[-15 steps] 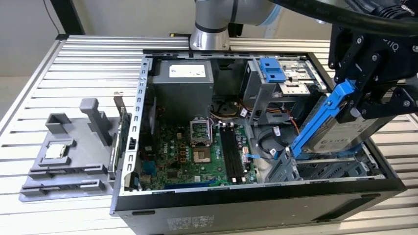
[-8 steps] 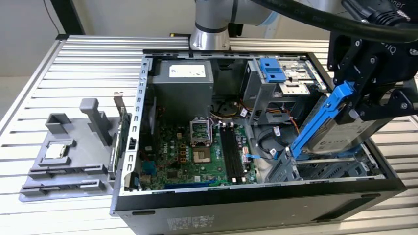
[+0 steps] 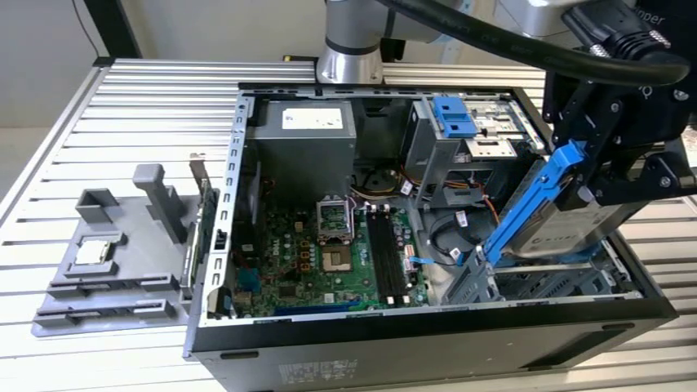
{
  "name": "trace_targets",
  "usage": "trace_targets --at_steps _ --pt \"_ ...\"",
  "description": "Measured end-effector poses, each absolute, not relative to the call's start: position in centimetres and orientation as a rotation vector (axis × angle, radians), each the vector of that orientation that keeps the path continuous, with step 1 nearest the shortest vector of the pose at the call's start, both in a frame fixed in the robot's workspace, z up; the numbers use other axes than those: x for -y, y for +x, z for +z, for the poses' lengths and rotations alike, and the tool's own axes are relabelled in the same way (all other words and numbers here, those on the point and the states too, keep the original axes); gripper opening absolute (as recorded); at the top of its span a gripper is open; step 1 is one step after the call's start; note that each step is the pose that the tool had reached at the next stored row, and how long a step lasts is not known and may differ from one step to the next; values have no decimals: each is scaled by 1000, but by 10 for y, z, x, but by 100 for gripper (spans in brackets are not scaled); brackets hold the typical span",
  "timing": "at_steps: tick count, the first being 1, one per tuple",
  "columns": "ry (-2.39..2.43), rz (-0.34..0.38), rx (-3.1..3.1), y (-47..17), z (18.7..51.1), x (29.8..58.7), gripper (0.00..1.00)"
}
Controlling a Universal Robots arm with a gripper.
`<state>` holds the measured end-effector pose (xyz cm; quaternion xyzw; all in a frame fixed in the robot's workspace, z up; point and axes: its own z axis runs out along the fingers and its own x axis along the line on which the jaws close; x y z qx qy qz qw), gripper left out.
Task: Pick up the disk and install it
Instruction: 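Insert the disk into the insertion slot, then insert the first disk wire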
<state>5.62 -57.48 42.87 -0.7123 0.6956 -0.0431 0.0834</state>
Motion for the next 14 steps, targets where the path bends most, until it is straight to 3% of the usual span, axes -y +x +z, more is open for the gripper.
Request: trace_targets --at_steps 14 --pt "-2118 -129 -2084 57 421 575 0"
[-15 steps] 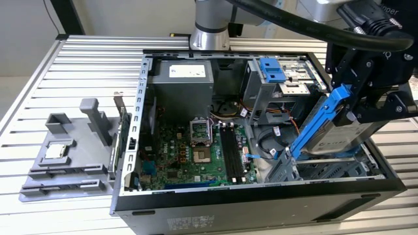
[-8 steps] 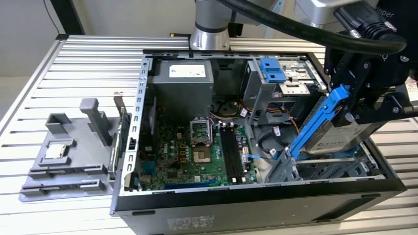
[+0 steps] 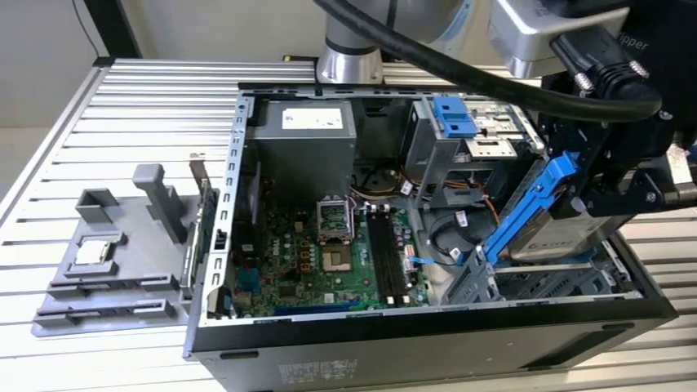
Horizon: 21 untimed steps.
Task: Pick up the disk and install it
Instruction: 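Insert the first disk wire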
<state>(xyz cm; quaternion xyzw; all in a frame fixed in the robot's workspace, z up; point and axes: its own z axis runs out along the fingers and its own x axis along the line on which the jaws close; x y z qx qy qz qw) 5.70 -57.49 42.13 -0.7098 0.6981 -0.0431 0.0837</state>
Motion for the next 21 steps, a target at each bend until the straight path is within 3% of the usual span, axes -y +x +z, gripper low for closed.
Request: trace_targets --at_steps 21 --pt "-2116 -129 -2086 57 409 575 0"
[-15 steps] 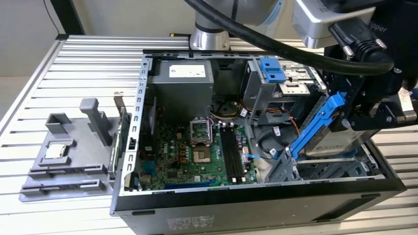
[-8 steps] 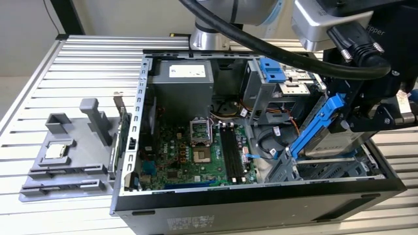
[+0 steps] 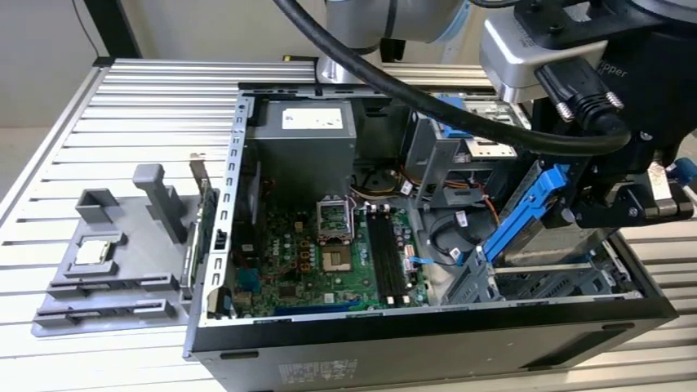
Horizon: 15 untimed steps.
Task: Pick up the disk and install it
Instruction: 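Insert the first disk wire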
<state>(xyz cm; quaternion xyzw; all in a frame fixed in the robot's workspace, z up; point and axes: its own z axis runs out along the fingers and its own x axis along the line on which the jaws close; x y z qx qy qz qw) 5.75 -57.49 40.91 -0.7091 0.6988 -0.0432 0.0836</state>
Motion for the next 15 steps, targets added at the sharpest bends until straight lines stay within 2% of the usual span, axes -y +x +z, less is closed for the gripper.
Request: trace_targets --at_steps 15 --pt "-2117 -129 -2086 58 382 575 0"
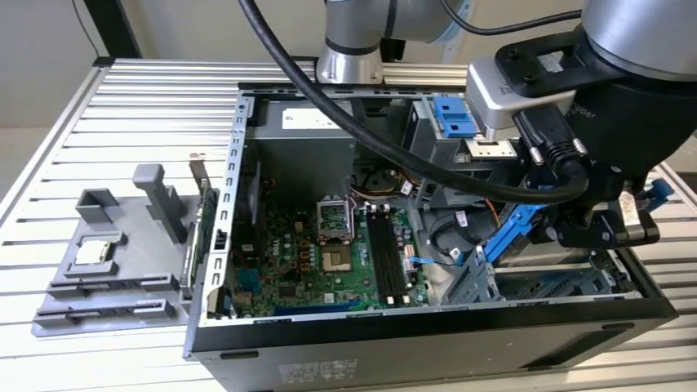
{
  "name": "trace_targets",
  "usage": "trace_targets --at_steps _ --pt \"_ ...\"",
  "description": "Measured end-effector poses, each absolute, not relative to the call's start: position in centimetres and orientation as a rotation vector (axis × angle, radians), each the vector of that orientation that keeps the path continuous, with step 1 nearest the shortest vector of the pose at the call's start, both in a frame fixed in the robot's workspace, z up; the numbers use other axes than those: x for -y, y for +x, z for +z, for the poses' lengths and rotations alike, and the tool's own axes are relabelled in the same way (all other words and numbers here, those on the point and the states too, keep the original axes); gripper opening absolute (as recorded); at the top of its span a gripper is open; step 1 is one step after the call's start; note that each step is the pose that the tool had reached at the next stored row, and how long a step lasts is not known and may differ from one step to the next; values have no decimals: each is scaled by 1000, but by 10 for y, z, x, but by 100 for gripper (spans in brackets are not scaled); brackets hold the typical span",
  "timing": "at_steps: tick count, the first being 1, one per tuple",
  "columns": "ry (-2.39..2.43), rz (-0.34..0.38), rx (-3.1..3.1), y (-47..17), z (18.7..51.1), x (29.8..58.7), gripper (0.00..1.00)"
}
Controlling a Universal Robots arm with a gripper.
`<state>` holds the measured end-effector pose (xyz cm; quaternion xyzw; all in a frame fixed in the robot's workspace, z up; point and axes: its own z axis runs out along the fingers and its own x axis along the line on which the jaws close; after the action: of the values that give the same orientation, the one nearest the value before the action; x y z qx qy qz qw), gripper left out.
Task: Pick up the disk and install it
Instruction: 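Insert the first disk wire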
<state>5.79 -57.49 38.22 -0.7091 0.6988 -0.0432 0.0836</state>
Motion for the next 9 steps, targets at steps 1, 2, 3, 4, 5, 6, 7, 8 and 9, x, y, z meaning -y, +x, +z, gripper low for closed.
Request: trace_targets --at_steps 1,2,3,4,5,6,7,8,9 --pt "-2116 -129 -2086 58 380 575 0" --pt "-2117 -129 -2086 58 379 575 0" --pt "-2116 -129 -2085 58 377 575 0" --pt "-2116 -129 -2086 58 377 575 0" --pt "-2117 -129 -2086 58 377 575 0" --pt "-2117 -129 -2086 58 377 575 0" --pt "-2117 -129 -2086 58 377 575 0" --pt "-2117 -129 -2086 58 377 575 0" --pt "-2117 -129 -2086 58 377 575 0"
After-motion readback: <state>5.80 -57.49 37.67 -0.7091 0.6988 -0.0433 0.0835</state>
